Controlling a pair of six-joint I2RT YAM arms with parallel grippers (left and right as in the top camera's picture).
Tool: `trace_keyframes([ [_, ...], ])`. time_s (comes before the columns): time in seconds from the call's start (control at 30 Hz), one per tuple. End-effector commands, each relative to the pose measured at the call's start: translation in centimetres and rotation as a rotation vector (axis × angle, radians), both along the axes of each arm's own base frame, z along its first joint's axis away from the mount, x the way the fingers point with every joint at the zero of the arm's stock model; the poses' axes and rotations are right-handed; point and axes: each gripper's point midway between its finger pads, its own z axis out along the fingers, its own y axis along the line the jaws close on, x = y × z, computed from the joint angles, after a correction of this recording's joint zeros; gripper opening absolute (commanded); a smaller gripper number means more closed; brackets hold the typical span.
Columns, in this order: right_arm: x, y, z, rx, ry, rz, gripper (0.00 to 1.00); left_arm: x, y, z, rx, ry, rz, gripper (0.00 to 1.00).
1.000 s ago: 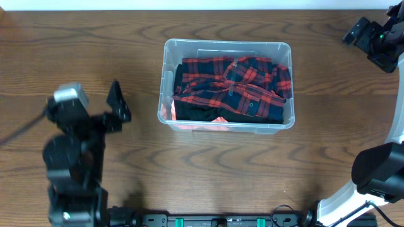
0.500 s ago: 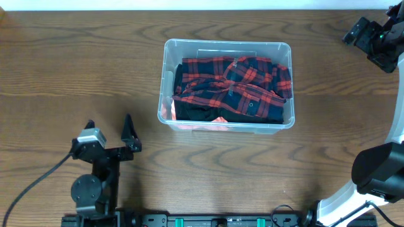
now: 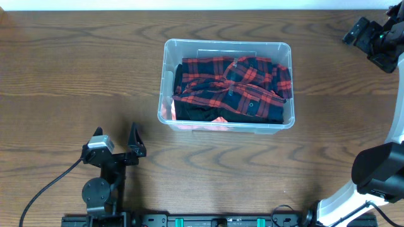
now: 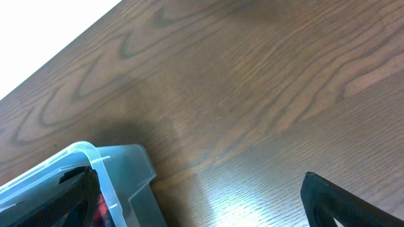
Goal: Pack container
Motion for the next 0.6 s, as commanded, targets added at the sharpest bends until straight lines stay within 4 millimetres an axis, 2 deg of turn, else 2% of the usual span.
trace_keyframes([
  [0.0, 0.1, 0.0, -0.1, 0.007, 0.002, -0.008, 0.99, 0.0, -0.2, -0.8, 0.008, 0.012, -0.013, 0.98],
  [0.13, 0.1, 0.0, -0.1, 0.007, 0.002, -0.008, 0.99, 0.2, -0.2, -3.4, -0.029, 0.075, -0.011, 0.98],
  [0.2, 0.1, 0.0, -0.1, 0.007, 0.002, -0.008, 0.99, 0.1, -0.2, -3.9, -0.048, 0.092, -0.01, 0.98],
  [0.57, 0.1, 0.0, -0.1, 0.007, 0.002, -0.008, 0.99, 0.2, -0.6, -3.9, -0.047, 0.092, -0.027, 0.98],
])
